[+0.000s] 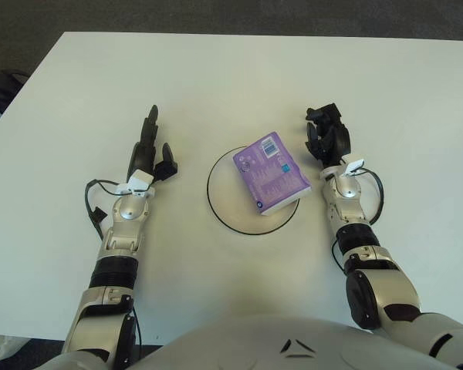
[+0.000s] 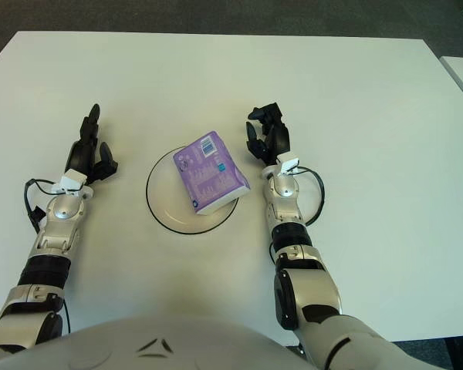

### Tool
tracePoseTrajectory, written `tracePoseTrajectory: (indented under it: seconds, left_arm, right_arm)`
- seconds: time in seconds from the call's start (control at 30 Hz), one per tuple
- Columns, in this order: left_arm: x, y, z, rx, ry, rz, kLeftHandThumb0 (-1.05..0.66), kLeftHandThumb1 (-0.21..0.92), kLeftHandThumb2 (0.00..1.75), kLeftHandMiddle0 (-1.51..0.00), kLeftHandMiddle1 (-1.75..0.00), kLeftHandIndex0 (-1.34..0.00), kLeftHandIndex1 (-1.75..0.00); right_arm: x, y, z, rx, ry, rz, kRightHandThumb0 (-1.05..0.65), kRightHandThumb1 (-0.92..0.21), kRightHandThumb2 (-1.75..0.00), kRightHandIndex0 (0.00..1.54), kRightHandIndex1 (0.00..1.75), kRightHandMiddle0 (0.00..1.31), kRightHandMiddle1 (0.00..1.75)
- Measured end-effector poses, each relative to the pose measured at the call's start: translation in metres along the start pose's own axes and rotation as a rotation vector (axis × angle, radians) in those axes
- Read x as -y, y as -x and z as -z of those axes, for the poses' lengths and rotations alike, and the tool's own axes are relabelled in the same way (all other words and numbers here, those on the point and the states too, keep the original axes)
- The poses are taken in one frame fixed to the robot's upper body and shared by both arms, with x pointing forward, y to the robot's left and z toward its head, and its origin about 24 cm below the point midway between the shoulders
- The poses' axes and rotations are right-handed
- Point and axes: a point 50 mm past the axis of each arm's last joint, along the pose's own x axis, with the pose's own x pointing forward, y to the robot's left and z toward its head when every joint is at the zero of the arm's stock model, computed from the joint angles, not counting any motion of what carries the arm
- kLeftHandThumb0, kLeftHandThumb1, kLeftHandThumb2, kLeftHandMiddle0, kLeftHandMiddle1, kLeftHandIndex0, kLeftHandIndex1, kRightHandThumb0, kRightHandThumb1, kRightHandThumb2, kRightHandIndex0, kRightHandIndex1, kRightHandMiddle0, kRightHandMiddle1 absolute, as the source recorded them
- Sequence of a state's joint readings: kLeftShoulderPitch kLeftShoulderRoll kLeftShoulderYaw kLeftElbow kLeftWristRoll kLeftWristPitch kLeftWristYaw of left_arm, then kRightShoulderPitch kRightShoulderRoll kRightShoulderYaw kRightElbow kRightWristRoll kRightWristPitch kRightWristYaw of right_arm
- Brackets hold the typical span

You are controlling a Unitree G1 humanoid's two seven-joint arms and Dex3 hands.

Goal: Put the tissue paper into the plate.

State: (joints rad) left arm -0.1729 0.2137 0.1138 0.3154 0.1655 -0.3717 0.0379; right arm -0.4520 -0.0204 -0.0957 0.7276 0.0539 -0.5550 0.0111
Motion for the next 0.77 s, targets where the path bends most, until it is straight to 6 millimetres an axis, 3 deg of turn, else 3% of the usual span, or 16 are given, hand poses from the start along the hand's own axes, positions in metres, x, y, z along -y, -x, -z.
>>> tracePoseTrajectory:
  seconds: [0.77]
  left_arm:
    - [0.0072,0.007,-0.0027,0.044,0.11,-0.049,-0.92,0.92,1.15,-0.06,-0.02,0.0,-0.11]
  right_arm:
    - [0.0001,0.0026,-0.0007,0.0,0.0,-0.001,-0.35,-0.92,-0.52,0.3,0.62,0.19,1.75]
